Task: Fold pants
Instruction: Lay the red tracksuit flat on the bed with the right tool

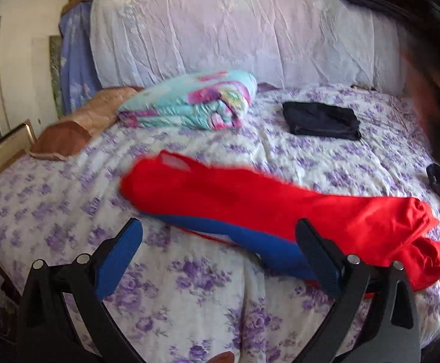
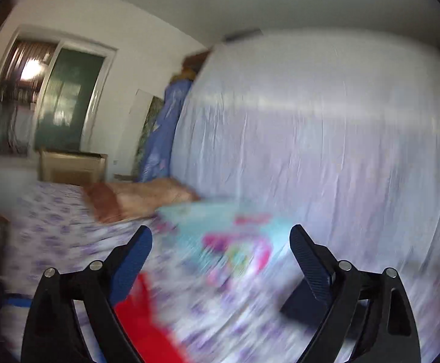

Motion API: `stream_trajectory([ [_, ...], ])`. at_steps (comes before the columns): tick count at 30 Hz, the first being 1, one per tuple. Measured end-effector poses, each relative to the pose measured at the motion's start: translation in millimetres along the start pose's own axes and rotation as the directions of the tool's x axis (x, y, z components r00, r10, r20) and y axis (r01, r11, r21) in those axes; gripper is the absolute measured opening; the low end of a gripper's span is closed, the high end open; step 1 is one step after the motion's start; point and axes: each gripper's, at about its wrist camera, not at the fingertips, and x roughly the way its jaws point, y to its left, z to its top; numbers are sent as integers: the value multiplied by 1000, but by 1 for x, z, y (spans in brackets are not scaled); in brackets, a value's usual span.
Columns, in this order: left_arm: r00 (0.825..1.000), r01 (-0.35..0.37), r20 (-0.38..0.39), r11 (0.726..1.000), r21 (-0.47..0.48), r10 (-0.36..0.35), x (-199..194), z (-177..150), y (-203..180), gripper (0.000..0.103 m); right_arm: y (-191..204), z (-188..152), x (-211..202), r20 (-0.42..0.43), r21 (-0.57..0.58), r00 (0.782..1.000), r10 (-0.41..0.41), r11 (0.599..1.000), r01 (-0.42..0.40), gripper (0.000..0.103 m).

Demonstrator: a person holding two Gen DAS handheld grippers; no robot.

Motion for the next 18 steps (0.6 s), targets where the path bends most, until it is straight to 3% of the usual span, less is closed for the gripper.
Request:
stream_trajectory([
  [1,1000,8,-12,1000,-2,-8,4,-2,-1,98,-12,-25,-17,-56,119,998,11,993,-4,100],
  [3,999,16,-45,1000,-13,-17,14,-5,-5,98,-32,-75,-49,-203,273,978,-43,957,99,100],
  [7,998,13,-61,1000,-15,-14,19,-8,-11,98,-37,-133,-112,-275,273,914,-299,887,372,100],
  [10,999,-17,-40,1000,-2,17,13,-9,-14,98,-29,-158,-141,-324,225,857,-401,847,482,100],
  [11,999,-24,-37,1000,1,24,10,-10,-14,98,-31,-163,-148,-354,212,846,-399,847,488,100],
  [13,999,-36,-36,999,3,36,6,-13,-13,98,-23,-168,-149,-381,200,839,-389,851,486,100],
  [18,999,-45,-23,999,7,45,-7,-22,-10,98,4,-158,-147,-370,164,851,-372,876,454,100],
])
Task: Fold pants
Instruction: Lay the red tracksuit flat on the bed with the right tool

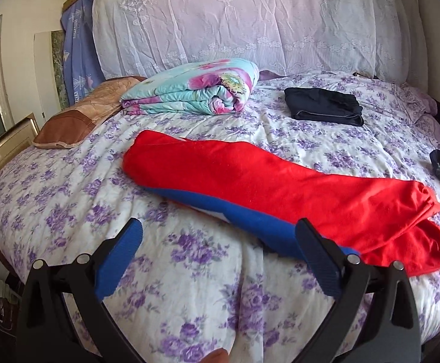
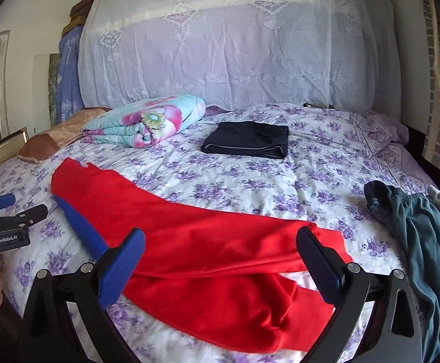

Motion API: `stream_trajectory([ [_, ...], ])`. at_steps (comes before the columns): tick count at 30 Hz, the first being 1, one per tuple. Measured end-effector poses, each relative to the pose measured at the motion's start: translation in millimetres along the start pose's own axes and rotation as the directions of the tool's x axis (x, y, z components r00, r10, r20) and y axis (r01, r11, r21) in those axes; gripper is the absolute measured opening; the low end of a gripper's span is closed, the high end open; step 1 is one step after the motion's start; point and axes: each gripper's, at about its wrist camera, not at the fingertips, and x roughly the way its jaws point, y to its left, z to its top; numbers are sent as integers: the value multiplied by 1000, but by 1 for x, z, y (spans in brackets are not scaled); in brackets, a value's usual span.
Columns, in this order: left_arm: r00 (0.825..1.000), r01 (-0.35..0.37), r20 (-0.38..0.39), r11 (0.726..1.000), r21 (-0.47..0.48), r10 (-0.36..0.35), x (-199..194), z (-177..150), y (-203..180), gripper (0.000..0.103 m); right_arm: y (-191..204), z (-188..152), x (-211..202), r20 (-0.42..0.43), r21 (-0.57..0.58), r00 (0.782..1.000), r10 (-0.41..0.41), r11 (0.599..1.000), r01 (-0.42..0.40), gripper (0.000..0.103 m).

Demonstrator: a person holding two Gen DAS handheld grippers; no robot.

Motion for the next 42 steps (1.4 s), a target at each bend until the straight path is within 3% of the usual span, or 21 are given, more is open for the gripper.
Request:
stream_trajectory([
  [6,1000,-5,23,1000,-16,6,-11,-4,9,98,22,8,-8,16,-64,1000,6,998,-5,100],
  [35,1000,4,12,1000,-16,-4,-6,-6,2,98,15,-6,7,-49,12,998,35,999,-34,100],
  [42,1000,27,-14,998,-64,-28,2,-11,13,98,13,-10,10,-63,15,998,26,1000,-25,100],
])
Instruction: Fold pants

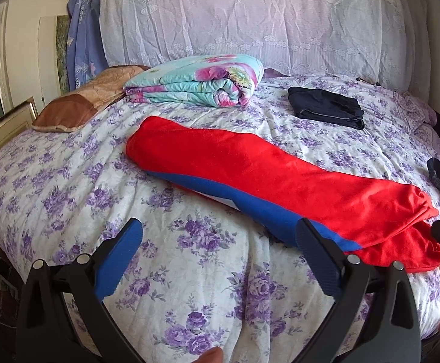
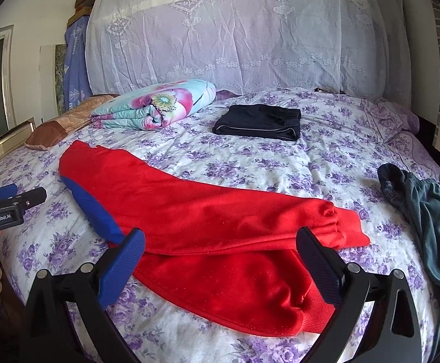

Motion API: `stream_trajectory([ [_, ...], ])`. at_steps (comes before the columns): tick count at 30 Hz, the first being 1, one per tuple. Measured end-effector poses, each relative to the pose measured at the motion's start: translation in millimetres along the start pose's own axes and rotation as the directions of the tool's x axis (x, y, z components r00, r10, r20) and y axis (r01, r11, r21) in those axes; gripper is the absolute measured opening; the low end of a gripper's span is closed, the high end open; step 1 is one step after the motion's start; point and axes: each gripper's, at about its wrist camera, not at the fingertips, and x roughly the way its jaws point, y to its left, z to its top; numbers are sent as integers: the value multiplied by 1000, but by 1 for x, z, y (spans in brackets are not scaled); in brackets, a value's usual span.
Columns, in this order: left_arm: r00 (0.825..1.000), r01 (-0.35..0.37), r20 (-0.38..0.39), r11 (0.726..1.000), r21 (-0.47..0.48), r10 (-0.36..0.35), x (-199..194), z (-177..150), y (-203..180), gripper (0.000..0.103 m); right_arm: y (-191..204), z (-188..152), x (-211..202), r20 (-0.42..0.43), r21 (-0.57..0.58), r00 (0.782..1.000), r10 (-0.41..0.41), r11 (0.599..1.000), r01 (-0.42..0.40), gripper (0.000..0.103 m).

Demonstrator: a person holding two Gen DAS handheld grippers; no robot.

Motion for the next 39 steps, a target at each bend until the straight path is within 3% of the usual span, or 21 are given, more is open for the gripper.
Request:
stream_trajectory([
  [6,1000,2,0,1000,13,-2,8,-1,8,99,-16,-5,5,-15,37,1000,-10,999,11,100],
  [12,998,35,-46,998,-52,-38,25,0,33,99,-34,-8,12,-30,109,999,33,994,-30,100],
  [20,997,-47,-60,993,-111,41,43,14,78,99,-59,32,25,39,99,999,-3,995,-1,100],
  [23,996,-65,-63,989,-133,57,52,35,100,99,-79,58,40,49,54,994,-102,994,99,100],
  [25,995,-64,-81,985,-161,52,56,47,112,98,-101,67,46,24,96,988,-151,984,148,100],
  [28,996,2,-88,980,-200,-20,59,54,119,99,-123,54,50,-44,211,999,-24,977,33,100],
  [31,990,34,-130,978,-205,-61,72,51,113,99,-126,27,54,-130,254,988,89,966,-54,100],
  [33,986,33,-153,978,-207,-65,80,45,107,99,-132,10,49,-136,324,982,132,943,-81,100],
  [36,978,52,-188,981,-186,-88,89,40,96,99,-153,-7,45,-127,492,958,259,854,-166,100],
  [39,974,76,-197,983,-167,-109,88,37,86,99,-167,-20,52,-106,631,916,387,738,-239,100],
])
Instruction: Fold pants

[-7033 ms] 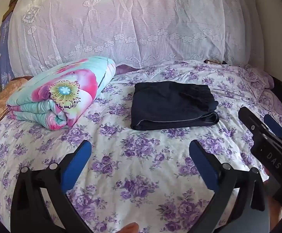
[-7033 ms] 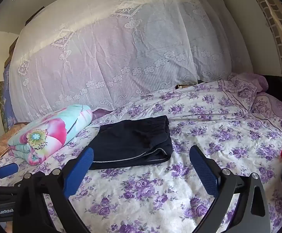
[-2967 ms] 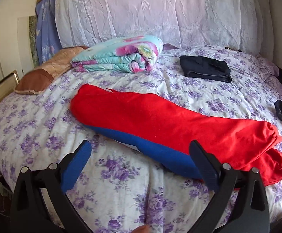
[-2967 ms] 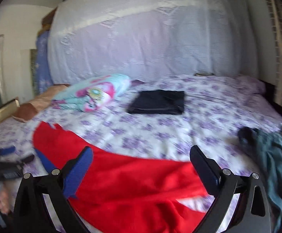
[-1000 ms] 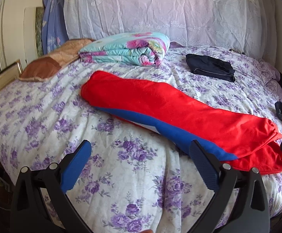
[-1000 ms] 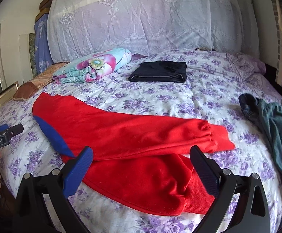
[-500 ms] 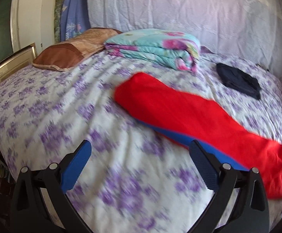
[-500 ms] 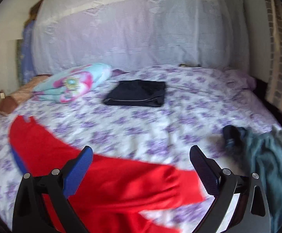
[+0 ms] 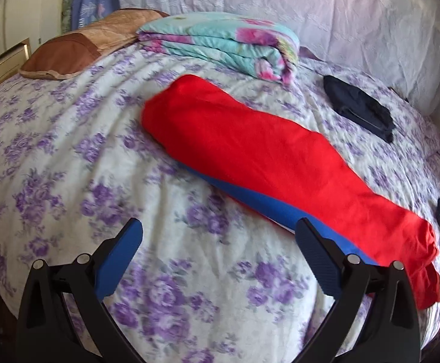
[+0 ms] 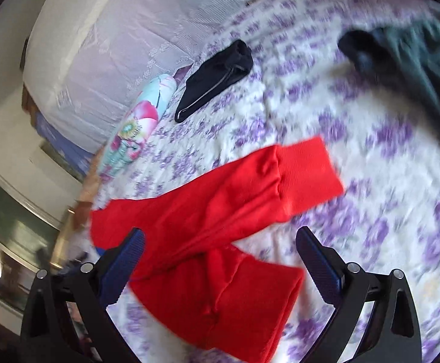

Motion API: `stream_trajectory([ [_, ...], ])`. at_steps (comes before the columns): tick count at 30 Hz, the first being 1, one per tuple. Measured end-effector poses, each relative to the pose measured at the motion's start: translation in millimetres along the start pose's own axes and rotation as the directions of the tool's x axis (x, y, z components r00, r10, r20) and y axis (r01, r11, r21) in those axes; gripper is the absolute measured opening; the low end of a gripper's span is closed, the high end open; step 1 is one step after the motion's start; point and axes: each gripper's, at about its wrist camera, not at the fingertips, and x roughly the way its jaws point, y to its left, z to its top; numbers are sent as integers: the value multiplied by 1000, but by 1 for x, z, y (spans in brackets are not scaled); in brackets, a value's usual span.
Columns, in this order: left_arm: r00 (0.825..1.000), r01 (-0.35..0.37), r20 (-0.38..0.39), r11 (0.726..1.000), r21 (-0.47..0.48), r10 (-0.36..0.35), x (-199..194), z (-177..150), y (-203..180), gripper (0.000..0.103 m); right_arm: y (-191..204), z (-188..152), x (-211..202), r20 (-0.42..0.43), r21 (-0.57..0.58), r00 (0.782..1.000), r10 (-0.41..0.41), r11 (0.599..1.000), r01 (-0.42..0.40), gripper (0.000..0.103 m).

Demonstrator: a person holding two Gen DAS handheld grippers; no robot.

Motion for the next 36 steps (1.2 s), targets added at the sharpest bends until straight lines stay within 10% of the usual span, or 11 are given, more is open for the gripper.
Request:
stream_trajectory([
  [8,1000,22,2,1000,17,-22,-8,-7,-11,98,-10,9,53,-60,61,997,45,997,-42,97],
  [12,1000,-16,22,1000,25,15,-12,5,-4,99,-6,24,64,-20,66,995,95,993,-93,15],
  [13,999,-30,23,999,18,29,-12,8,-1,98,-8,26,66,-16,85,993,115,990,-113,11],
  [24,999,-49,17,998,-49,50,-6,24,28,99,24,44,-39,234,-111,955,183,981,-161,9],
  [36,1000,-7,24,1000,-3,7,18,63,12,99,-70,37,-82,341,122,940,-23,992,-19,9],
])
